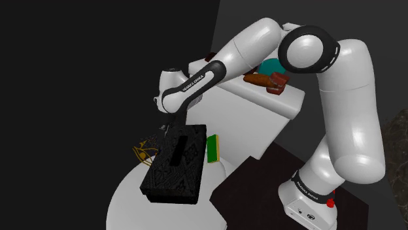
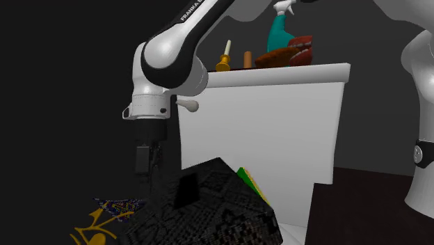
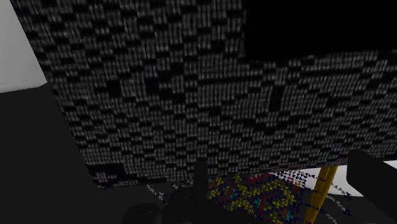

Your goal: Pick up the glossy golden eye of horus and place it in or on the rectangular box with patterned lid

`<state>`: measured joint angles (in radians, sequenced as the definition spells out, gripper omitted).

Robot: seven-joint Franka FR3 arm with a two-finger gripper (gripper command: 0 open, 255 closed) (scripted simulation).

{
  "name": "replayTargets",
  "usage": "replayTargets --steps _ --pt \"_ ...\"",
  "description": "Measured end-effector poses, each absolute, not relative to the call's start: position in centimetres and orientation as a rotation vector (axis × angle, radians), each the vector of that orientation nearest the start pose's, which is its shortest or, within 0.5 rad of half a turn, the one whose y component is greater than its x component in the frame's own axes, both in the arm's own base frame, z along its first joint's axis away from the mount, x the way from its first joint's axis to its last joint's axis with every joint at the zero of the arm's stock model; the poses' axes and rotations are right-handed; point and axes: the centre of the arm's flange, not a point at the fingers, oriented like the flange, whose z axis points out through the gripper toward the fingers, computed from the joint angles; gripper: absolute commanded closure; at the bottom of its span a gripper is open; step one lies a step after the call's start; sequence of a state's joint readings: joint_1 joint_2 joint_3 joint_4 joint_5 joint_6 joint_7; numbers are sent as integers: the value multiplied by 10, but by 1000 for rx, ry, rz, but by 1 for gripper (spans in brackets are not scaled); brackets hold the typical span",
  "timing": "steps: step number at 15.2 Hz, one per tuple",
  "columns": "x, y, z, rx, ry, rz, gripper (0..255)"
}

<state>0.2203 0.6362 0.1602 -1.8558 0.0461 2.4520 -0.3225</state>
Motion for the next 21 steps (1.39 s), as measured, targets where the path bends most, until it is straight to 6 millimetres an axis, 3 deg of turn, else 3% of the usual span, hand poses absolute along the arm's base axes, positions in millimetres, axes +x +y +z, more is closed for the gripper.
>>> replayTargets --steps 6,8,13,14,17,21 --pt "605 252 156 -2855 -948 -135 0" --pt "597 243 137 -2860 -947 -17 0" --pt "593 236 135 -2867 -937 -2 0" --pt "594 237 135 -2868 -936 9 255" --pt "578 244 124 -2857 -952 86 255" --pt "573 247 120 -2853 -957 117 255"
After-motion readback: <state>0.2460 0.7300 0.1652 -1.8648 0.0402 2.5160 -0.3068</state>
